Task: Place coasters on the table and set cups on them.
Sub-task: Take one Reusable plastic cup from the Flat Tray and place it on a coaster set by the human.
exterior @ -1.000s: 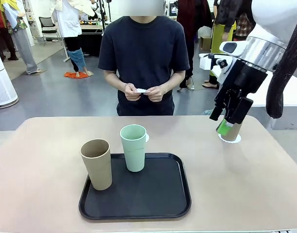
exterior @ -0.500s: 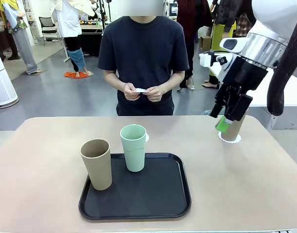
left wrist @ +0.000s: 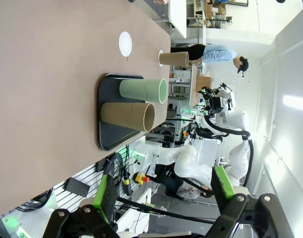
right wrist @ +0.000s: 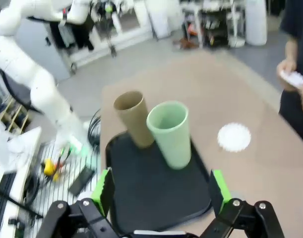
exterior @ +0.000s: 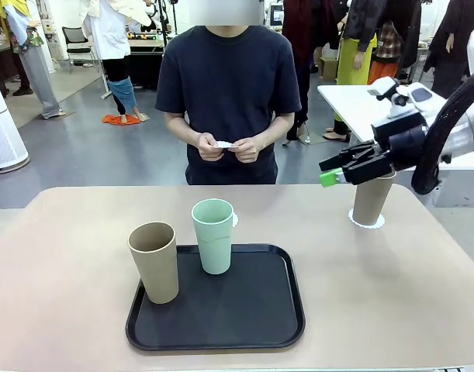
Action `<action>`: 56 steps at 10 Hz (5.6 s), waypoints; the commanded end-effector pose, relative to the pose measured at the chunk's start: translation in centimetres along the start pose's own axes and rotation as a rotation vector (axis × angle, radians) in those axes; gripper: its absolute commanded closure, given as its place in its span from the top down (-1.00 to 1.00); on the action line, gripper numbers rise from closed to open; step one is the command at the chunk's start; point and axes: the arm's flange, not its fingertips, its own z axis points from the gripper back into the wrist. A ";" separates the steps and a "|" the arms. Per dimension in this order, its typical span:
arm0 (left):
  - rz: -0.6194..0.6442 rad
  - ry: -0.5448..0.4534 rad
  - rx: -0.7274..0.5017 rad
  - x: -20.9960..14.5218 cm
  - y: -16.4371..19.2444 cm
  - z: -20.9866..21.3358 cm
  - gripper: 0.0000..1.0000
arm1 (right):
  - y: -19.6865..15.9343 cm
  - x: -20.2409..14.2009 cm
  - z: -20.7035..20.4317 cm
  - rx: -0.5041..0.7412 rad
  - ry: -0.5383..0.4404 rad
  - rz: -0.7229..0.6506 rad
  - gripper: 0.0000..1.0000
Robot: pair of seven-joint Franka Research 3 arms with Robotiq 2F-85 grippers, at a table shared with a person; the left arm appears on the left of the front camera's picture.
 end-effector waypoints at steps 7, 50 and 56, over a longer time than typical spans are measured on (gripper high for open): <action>-0.007 -0.018 -0.007 0.0 -0.1 0.1 1.00 | -1.0 -6.7 -3.7 0.047 0.089 0.181 1.00; -0.007 -0.018 -0.007 0.0 -0.1 0.1 1.00 | -8.3 -10.8 -20.5 0.201 0.062 0.302 1.00; -0.007 -0.018 -0.007 0.0 -0.1 0.1 1.00 | -8.2 -10.5 -22.9 0.232 0.056 0.270 1.00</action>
